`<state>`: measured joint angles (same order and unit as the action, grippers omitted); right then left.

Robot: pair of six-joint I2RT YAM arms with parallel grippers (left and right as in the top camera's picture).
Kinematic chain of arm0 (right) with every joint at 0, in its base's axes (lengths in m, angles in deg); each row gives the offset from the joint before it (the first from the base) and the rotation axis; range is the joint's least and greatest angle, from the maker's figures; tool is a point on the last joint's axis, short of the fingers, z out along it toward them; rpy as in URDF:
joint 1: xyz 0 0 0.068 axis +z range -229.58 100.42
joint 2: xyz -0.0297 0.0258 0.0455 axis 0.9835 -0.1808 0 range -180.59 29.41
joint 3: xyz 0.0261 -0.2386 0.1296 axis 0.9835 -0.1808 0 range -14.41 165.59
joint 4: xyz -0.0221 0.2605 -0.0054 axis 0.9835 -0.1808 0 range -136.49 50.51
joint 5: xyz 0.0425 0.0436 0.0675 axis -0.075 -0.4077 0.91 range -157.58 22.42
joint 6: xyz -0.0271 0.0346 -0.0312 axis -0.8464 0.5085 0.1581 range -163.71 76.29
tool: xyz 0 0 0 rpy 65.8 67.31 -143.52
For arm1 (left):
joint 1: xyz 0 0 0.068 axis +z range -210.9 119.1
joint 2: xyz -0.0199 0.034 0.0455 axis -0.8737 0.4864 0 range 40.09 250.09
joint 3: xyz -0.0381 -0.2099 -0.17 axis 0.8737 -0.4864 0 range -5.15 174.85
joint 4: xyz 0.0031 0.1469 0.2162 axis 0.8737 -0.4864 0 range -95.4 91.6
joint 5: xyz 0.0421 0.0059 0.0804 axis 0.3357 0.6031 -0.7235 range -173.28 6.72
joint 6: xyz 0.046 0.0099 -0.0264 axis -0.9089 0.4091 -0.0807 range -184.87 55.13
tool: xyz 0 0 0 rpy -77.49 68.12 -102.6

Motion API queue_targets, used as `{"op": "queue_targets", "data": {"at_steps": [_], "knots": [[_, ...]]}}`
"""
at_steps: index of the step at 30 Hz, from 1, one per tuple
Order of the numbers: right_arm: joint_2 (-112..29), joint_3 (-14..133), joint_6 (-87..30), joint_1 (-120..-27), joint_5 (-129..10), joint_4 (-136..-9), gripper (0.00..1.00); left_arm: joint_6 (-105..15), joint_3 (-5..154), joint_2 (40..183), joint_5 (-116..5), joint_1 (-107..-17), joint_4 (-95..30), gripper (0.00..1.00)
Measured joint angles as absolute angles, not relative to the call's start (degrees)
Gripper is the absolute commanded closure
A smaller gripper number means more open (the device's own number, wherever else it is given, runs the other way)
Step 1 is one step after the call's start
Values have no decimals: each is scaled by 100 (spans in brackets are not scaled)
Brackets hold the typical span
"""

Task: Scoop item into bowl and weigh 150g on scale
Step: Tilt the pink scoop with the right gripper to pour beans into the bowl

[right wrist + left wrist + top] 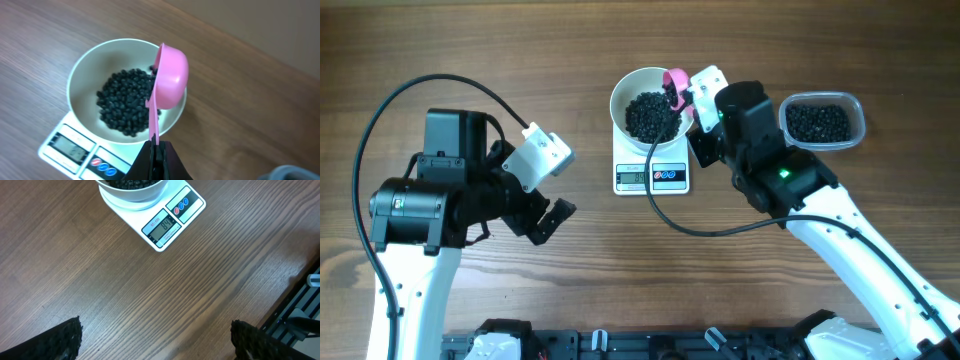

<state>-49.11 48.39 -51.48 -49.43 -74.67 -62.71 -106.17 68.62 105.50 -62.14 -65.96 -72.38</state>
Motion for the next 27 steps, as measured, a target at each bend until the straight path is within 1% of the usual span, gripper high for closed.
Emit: {"op": "queue_targets", "data": {"at_steps": [7, 13, 20, 27], "knots": [[-4911, 4839, -5848, -4545, -8191, -6116, 95, -10617, 6862, 10550, -6214, -6596, -7238, 0], [-4911, 4839, -6293, -4381, -8634, -6059, 96, -10617, 6862, 10550, -6214, -6596, -7238, 0], [-4911, 4839, -6919, -4067, -9211, -5696, 96, -10617, 6862, 10550, -6214, -6596, -7238, 0], [-4911, 4839, -6864, -3863, -9074, -6164, 96, -10617, 6862, 10550, -6214, -6596, -7238, 0]]}}
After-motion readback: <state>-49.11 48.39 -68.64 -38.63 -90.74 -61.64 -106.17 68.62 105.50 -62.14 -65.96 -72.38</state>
